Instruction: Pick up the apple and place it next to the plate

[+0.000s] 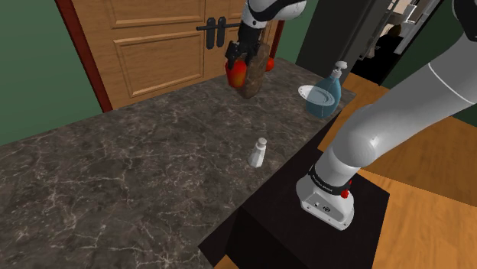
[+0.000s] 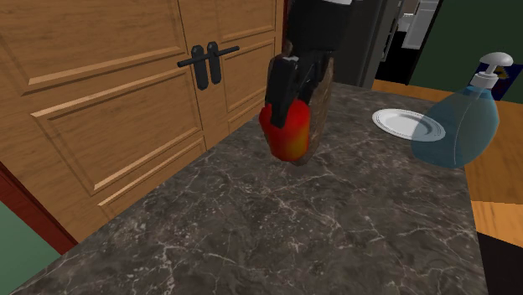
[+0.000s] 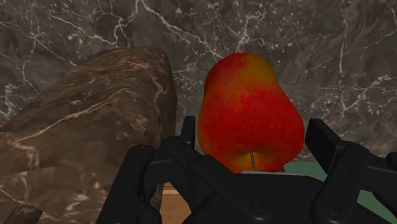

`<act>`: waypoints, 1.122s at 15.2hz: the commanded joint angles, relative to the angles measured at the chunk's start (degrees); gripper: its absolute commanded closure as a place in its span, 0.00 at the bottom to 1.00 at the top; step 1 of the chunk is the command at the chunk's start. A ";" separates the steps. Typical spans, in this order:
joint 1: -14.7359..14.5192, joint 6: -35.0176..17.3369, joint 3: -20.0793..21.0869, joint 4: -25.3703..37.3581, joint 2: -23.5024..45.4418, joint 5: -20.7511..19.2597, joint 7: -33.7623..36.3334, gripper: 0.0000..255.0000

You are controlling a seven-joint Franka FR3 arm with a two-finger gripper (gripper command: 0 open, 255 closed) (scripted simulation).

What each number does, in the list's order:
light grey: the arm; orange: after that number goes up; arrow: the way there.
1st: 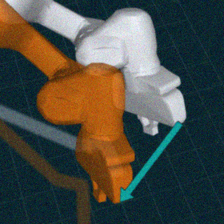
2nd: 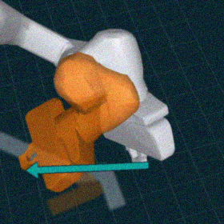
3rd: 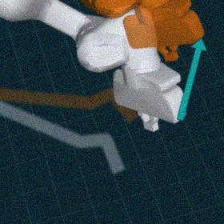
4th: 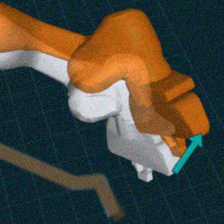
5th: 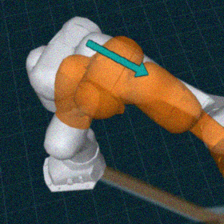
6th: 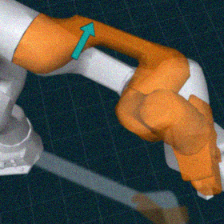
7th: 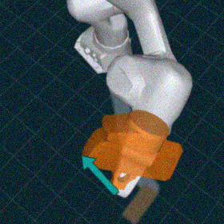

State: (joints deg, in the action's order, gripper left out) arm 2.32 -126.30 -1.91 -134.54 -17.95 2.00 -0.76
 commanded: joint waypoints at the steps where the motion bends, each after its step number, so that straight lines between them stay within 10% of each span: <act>1: 0.01 1.72 0.04 1.07 -0.64 -0.06 0.12 1.00; 17: 3.73 9.40 -6.85 3.85 -5.25 -1.51 -9.33 1.00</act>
State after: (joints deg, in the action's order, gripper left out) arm 5.25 -117.65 -7.37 -129.29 -22.94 0.86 -8.47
